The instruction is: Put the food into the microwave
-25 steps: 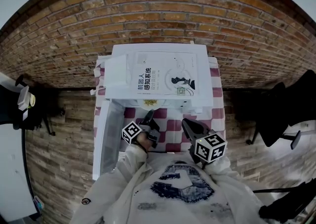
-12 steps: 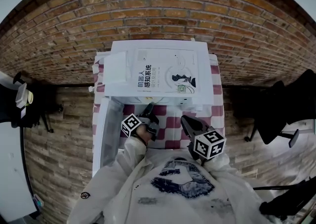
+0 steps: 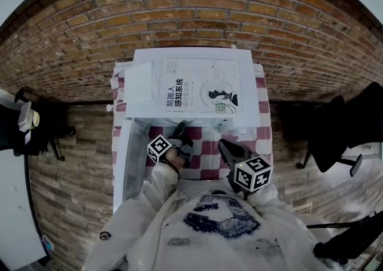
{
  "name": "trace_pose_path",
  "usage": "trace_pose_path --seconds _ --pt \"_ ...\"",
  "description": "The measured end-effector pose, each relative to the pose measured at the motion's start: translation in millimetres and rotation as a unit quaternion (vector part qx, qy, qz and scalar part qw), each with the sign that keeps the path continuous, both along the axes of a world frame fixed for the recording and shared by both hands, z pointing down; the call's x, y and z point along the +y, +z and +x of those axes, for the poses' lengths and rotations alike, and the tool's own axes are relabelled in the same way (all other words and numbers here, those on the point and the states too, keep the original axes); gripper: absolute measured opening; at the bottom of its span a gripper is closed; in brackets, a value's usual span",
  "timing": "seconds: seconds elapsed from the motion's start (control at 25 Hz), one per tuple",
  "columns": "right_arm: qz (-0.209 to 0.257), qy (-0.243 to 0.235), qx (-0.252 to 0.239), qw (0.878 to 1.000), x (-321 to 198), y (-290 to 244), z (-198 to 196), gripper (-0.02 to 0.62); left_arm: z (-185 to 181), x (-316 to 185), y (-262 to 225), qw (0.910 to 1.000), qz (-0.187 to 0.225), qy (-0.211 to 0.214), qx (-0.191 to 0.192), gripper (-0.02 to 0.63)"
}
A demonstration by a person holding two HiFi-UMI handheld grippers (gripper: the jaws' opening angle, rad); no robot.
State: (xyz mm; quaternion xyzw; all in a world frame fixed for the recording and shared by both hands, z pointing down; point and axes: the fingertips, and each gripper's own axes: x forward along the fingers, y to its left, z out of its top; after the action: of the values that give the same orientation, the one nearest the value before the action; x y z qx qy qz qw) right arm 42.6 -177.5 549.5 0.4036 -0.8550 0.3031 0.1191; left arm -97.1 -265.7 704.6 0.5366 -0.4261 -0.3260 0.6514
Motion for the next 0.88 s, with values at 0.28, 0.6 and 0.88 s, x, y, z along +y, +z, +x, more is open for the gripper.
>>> trace_pose_path --seconds 0.28,0.6,0.88 --pt "-0.001 0.006 -0.001 1.0 1 2 3 0.015 1 -4 -1 1.0 0.005 0.002 -0.001 0.008" --pt "0.002 0.003 -0.003 1.0 7 0 3 0.014 7 4 -9 0.9998 0.015 0.007 -0.007 0.008" --pt "0.011 -0.005 -0.014 1.0 20 -4 2 0.014 13 25 -42 0.9949 0.065 0.037 -0.069 0.008"
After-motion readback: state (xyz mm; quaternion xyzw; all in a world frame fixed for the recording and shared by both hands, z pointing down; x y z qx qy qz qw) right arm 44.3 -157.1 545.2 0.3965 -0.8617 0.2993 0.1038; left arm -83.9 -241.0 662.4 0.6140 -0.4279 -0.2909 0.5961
